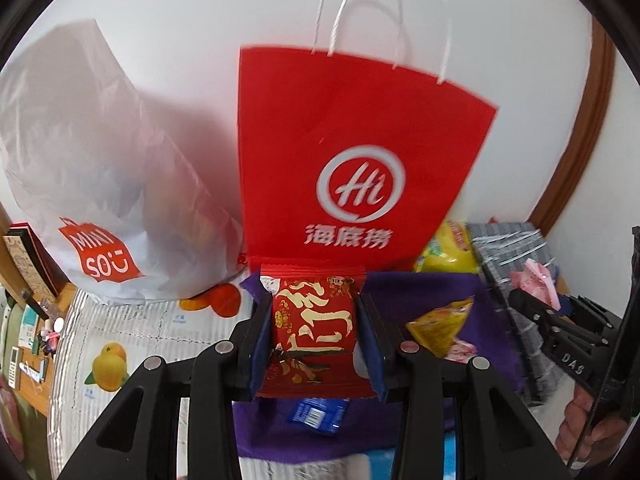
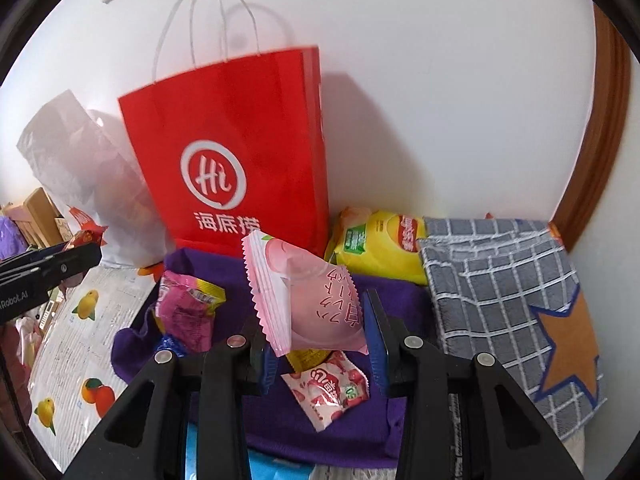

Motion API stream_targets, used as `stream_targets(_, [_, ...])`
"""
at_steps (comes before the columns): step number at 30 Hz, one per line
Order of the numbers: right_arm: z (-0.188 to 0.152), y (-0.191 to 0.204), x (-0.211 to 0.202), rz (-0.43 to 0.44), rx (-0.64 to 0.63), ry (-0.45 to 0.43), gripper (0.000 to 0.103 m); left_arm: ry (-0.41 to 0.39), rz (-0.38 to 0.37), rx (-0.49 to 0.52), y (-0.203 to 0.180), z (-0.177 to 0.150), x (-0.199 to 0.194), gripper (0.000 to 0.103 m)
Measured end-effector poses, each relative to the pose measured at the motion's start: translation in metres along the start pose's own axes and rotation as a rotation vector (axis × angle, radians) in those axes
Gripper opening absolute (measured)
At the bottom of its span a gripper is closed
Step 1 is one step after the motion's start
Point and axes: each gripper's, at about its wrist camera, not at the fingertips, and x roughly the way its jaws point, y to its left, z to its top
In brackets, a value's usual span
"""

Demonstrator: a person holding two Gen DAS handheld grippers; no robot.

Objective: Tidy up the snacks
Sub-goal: 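Carry the red packet with the left tool while the right tool carries the pink candy to the towel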

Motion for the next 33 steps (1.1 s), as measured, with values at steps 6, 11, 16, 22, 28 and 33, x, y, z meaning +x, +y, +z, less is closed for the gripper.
stream_targets(6, [-0.007, -0.015, 0.036, 0.019, 0.021, 0.086, 0.037, 0.048, 0.021, -0.010, 0.017, -0.007, 0.026, 0.038])
stream_targets(11, [-0.010, -0.023, 0.038, 0.002, 0.005, 0.090, 0.037, 0.070, -0.002, -0.012, 0.019, -0.011, 0.034, 0.038])
stream_targets(16, [-0.011, -0.030, 0.040, -0.013, 0.006, 0.103, 0.037, 0.079, -0.005, -0.013, 0.019, -0.012, 0.036, 0.038])
stream_targets(22, [-0.013, -0.037, 0.040, -0.036, -0.010, 0.113, 0.037, 0.077, -0.004, -0.042, 0.030, -0.010, 0.036, 0.038])
stream_targets(28, [-0.017, -0.034, 0.050, -0.020, -0.034, 0.159, 0.038, 0.097, -0.015, -0.045, 0.030, -0.011, 0.040, 0.038])
stream_targets(33, [-0.024, -0.022, 0.062, 0.007, -0.072, 0.213, 0.038, 0.124, -0.028, -0.028, 0.023, -0.015, 0.047, 0.038])
